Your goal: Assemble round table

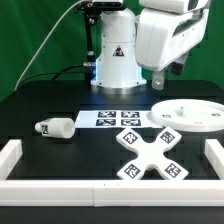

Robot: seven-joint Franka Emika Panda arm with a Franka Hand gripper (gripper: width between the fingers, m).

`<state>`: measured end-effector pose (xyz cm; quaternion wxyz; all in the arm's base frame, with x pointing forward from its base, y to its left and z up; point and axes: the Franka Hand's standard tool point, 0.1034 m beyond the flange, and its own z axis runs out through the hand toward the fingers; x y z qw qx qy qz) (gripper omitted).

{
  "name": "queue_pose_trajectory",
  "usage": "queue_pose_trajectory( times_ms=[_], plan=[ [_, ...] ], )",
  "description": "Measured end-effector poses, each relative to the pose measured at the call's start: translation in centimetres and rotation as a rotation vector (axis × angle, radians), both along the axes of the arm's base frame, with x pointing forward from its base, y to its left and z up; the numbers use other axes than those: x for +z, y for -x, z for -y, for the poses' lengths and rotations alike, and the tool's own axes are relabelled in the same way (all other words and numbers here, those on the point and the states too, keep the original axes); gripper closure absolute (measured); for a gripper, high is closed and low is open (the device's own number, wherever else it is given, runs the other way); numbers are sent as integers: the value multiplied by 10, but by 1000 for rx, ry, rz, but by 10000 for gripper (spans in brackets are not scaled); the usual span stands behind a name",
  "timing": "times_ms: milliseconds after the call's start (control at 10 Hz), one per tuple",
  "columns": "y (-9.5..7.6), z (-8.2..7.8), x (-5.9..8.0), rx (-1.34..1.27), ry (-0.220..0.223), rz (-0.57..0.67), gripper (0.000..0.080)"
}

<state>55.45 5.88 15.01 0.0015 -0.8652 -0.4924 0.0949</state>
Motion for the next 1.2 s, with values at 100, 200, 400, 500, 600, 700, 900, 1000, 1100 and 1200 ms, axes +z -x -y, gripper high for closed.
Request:
queue_pose_trajectory(
  times_ms=[100, 200, 400, 500, 600, 700, 900, 1000, 1100, 1200],
  plan=[
    [0, 2, 0, 13, 11, 1, 150],
    [0, 2, 0, 13, 11, 1, 150],
    [0, 2, 0, 12, 10, 2, 150],
    [0, 2, 0, 12, 10, 2, 150],
    [1, 4, -1, -47, 16, 3, 150],
    [3, 11, -4, -136, 33, 6, 150],
    [7, 14, -6, -230, 46, -7, 150],
    [-20, 20, 9, -275, 56, -14, 150],
    [-38, 21, 10, -272, 47, 6, 150],
    [-35, 21, 7, -270, 48, 1, 150]
  ],
)
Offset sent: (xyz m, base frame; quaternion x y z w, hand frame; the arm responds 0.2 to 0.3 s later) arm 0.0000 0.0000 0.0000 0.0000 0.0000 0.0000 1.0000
